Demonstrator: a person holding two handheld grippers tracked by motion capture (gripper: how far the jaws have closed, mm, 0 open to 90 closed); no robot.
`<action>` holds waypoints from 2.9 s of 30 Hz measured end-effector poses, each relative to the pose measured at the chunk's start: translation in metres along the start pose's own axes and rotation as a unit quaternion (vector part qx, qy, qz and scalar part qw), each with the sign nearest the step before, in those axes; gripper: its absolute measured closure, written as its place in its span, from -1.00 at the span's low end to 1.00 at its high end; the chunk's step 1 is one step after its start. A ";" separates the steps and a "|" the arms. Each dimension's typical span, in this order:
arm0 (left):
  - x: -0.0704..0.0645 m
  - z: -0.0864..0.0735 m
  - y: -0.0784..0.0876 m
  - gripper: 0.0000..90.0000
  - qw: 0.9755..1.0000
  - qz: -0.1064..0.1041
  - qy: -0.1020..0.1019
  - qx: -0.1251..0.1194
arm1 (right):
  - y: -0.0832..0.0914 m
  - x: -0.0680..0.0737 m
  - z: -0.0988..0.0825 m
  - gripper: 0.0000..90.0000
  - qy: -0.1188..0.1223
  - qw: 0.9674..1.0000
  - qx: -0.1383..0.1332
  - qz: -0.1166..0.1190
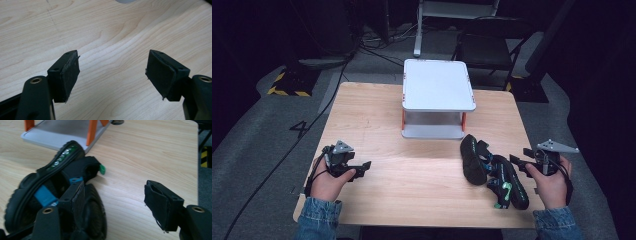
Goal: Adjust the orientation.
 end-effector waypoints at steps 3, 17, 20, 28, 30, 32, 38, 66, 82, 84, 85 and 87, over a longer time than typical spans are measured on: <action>-0.001 0.002 0.000 -0.41 1.000 -0.003 -0.003 -0.002 | -0.004 0.009 0.001 -0.29 0.006 1.000 0.004 0.010; -0.002 0.001 -0.003 -0.41 1.000 -0.006 -0.008 -0.004 | -0.044 0.066 0.013 -0.27 0.007 0.998 0.040 0.043; -0.001 -0.001 -0.003 -0.41 1.000 -0.007 -0.010 -0.004 | -0.055 0.073 0.014 -0.31 0.013 0.997 0.060 0.047; 0.000 -0.007 0.000 -0.41 1.000 -0.006 -0.008 0.001 | -0.086 0.084 0.011 -0.25 0.022 0.993 0.103 0.052; 0.000 -0.008 0.001 -0.41 1.000 -0.006 -0.009 0.001 | -0.090 0.087 0.011 -0.14 0.049 0.992 0.111 0.042; 0.000 -0.008 0.001 -0.41 1.000 -0.006 -0.010 0.002 | -0.090 0.089 0.013 0.06 0.083 0.989 0.120 0.028; -0.002 -0.009 -0.001 -0.41 1.000 -0.007 -0.014 0.005 | -0.093 0.100 0.014 0.15 0.147 0.983 0.106 0.042; -0.014 0.001 -0.013 -0.42 0.999 -0.027 -0.034 0.004 | -0.107 0.161 -0.003 -0.09 0.197 0.948 0.120 0.221; -0.100 0.072 -0.038 -0.13 0.982 -0.143 -0.087 -0.092 | -0.035 0.117 0.000 -0.09 0.138 0.983 0.013 0.121; -0.108 0.077 -0.043 -0.10 0.980 -0.152 -0.089 -0.092 | -0.029 0.112 -0.003 -0.09 0.127 0.986 0.010 0.111; -0.118 0.083 -0.050 -0.08 0.979 -0.153 -0.100 -0.089 | -0.027 0.110 -0.005 -0.09 0.124 0.987 0.009 0.106; -0.126 0.086 -0.057 -0.06 0.978 -0.164 -0.101 -0.084 | -0.026 0.109 -0.006 -0.09 0.121 0.987 0.009 0.103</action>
Point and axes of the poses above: each handheld gripper's, and its own axes: y roughly backward along the jaws, z roughly out of its top, x roughly to its left, the point moved 1 cm from there along -y, roughly forward along the jaws, and after that the axes turned 13 degrees about z, right-handed, at the moved point
